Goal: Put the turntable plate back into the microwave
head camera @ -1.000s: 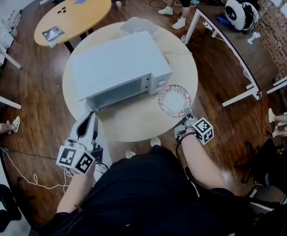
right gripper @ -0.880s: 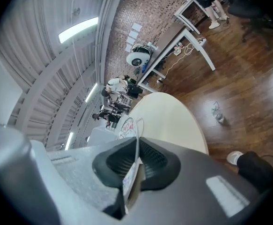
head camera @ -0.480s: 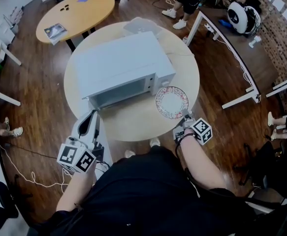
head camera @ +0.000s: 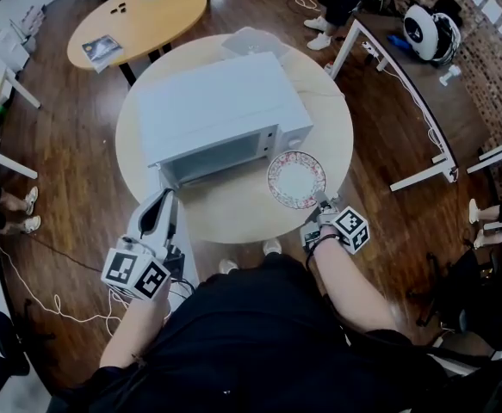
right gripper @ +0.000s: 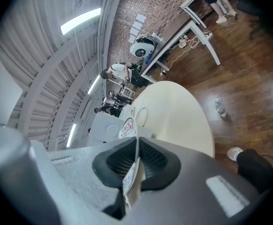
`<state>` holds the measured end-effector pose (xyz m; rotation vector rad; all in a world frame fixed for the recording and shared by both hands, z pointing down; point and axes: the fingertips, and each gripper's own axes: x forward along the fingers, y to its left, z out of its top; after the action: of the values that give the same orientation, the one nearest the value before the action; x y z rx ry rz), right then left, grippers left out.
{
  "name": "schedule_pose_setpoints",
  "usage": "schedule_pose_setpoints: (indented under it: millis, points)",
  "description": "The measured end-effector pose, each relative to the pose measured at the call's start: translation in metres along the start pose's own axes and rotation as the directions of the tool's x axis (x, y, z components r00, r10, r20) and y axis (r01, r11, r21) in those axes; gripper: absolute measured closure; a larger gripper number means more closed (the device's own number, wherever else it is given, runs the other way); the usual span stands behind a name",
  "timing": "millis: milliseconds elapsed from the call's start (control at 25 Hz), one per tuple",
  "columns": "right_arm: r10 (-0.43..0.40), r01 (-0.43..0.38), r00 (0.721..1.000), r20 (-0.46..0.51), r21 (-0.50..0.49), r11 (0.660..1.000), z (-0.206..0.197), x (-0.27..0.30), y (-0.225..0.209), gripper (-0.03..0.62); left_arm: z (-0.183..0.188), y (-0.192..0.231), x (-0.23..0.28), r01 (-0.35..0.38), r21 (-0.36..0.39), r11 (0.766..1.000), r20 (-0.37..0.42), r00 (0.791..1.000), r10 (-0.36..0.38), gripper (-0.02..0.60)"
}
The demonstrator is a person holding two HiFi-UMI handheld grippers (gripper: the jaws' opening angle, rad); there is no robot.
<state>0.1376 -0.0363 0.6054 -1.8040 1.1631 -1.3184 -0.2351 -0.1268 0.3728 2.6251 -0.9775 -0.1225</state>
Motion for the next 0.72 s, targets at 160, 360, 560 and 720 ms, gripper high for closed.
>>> schedule_pose_setpoints:
  millis: [160,360,560,720]
  points:
    - [0.009,-0.009,1.0,-0.016,-0.012,1.0,-0.007,0.001,0.003,0.577,0.001,0.001,-0.004,-0.005,-0.002,1.0,0.004,1.0,0.005,0.578]
    - [0.024,-0.024,0.999,-0.039,-0.016,1.0,-0.014,0.003,0.009,0.577,0.002,0.0,-0.008,-0.01,-0.001,1.0,0.007,1.0,0.01,0.578]
    - [0.035,-0.037,0.997,-0.065,-0.031,0.999,-0.022,0.006,0.014,0.577,0.002,0.0,-0.009,-0.015,0.0,1.0,0.012,1.0,0.015,0.578]
    - [0.04,-0.043,0.996,-0.081,-0.04,0.998,-0.027,0.008,0.019,0.577,0.004,0.0,-0.01,-0.017,-0.003,1.0,0.02,1.0,0.017,0.578]
